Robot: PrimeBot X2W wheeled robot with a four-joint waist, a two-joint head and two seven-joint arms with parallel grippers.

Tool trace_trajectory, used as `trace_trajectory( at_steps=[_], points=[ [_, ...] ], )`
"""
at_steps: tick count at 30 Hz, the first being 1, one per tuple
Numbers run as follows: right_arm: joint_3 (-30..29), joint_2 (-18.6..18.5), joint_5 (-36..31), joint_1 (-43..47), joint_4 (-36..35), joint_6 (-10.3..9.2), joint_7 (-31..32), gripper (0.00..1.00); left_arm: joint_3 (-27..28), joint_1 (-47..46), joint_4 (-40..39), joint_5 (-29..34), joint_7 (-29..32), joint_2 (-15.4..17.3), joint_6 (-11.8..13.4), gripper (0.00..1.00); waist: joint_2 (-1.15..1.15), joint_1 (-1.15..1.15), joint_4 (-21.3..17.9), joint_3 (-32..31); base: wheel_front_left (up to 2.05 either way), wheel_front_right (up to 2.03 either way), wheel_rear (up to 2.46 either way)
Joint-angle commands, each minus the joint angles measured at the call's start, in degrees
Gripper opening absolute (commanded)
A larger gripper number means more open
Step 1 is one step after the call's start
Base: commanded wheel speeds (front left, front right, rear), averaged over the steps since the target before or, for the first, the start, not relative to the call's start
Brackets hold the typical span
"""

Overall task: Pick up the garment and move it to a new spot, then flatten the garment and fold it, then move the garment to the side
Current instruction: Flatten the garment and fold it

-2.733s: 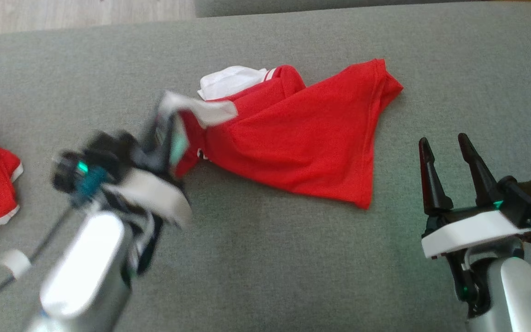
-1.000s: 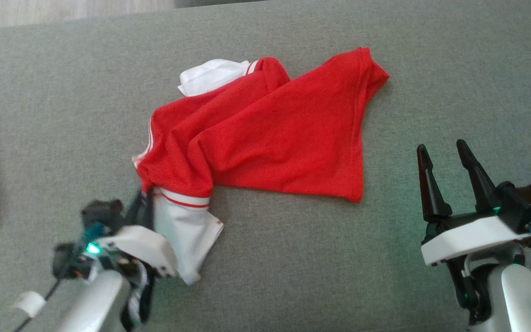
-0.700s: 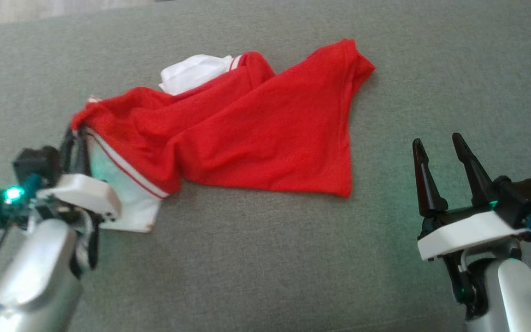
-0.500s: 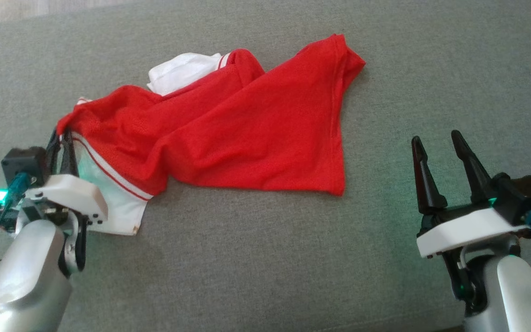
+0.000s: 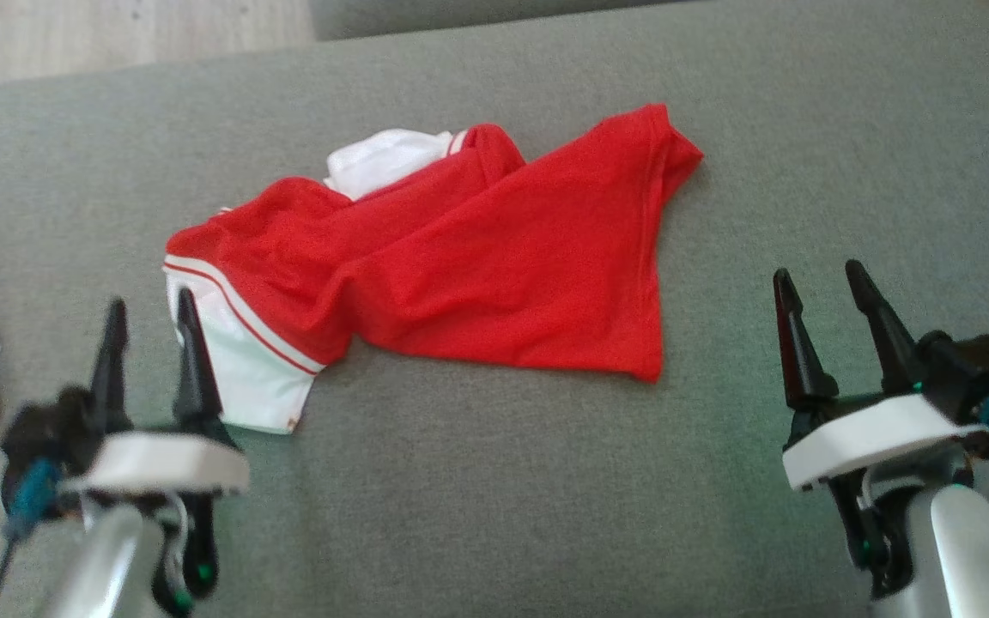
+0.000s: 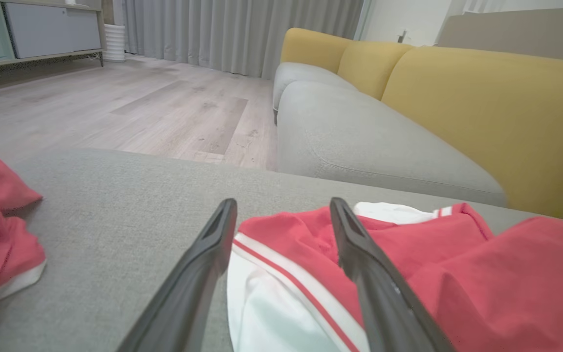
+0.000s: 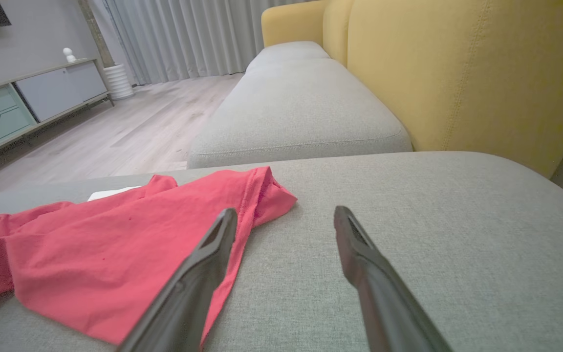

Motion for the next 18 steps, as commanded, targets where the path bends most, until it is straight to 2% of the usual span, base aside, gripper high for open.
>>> trace_trajectory(
  at_steps=[1, 4, 8, 18],
  points=[
    [1.17, -0.23, -0.17, 0.53, -1.7, 0.44, 0.4, 1.0, 3.37, 0.55, -3.77, 1.33, -0.64, 0.86, 0.14, 1.0, 0.0, 0.0, 1.23, -1.53, 0.0, 0.0, 0.0],
    [0.93, -0.23, -0.27, 1.78, -1.58, 0.44, 1.04, 1.0, 4.38, 5.62, -8.57, 4.07, -0.68, -0.47, 0.24, 1.0, 0.0, 0.0, 2.4, -3.14, 0.0, 0.0, 0.0],
    [0.47, -0.23, -0.33, 3.68, -1.59, 0.44, 1.58, 1.0, 4.93, 10.24, -11.12, 6.9, -0.69, -1.33, 0.04, 1.0, 0.0, 0.0, 3.85, -5.41, 0.0, 0.0, 0.0],
    [-0.61, -0.23, 0.09, 7.26, -2.45, 0.44, 1.79, 1.0, 5.47, 14.47, -11.57, 8.96, -0.7, -1.52, 0.06, 1.0, 0.0, 0.0, 4.82, -8.39, 0.0, 0.0, 0.0]
  ],
)
